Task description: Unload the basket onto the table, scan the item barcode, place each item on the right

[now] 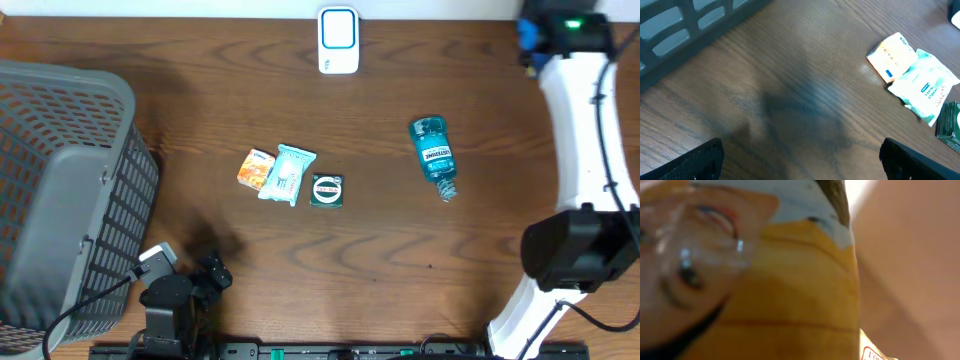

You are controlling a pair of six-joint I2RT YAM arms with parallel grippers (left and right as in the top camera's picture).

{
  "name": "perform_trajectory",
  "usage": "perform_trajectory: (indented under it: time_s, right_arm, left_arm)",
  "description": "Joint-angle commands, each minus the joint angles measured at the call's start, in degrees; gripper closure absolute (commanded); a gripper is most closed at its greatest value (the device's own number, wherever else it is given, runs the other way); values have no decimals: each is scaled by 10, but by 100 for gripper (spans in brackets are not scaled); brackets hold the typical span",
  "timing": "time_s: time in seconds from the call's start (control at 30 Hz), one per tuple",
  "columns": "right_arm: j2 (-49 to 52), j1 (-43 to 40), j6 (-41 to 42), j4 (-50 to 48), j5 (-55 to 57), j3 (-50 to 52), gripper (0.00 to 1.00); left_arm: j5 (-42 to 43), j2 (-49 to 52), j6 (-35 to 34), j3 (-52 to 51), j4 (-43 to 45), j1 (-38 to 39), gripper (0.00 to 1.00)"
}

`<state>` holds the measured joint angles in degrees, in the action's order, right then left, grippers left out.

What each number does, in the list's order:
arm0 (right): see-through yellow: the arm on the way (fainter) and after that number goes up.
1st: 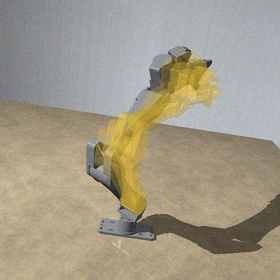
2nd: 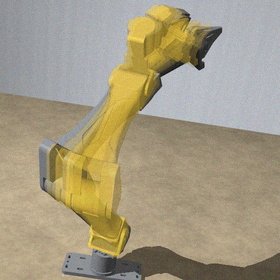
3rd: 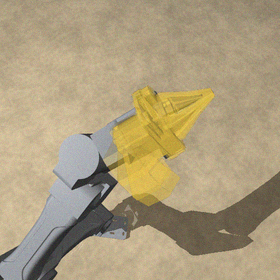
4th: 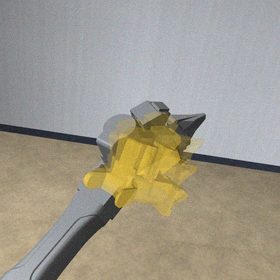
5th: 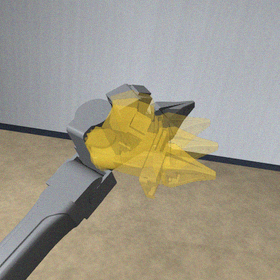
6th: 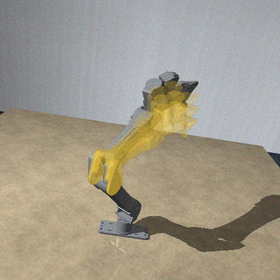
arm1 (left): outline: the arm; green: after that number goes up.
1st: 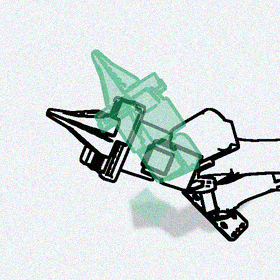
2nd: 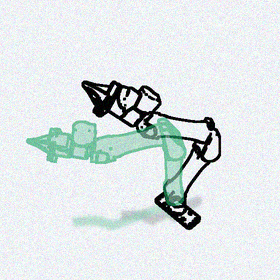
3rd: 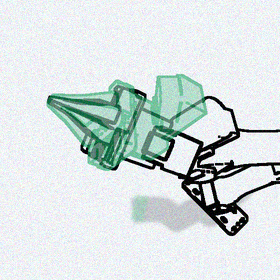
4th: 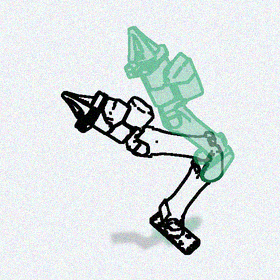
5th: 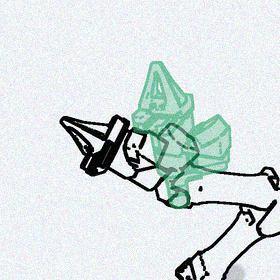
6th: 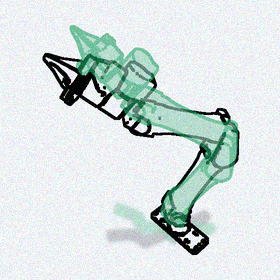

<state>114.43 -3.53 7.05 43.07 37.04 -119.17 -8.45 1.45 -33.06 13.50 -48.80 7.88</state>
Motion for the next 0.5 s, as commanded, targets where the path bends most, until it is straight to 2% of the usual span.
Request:
perform_trajectory:
  time_s: [0.0, 0.13, 0.3, 0.47]
  right_arm:
    - [45, -75, -12, 4, 78, 9, 99]
    - [90, -155, -31, 8, 78, 9, 99]
    - [149, -257, -123, 43, 73, 9, 99]
    - [160, -336, -123, 70, -46, 9, 96]
  left_arm:
    - [-17, -1, 1, -2, -36, -2, 2]
    - [-17, -1, 1, -2, -36, -2, 2]
    - [-17, -1, 2, -2, -36, -2, 2]
    - [-17, -1, 1, -2, -36, -2, 2]
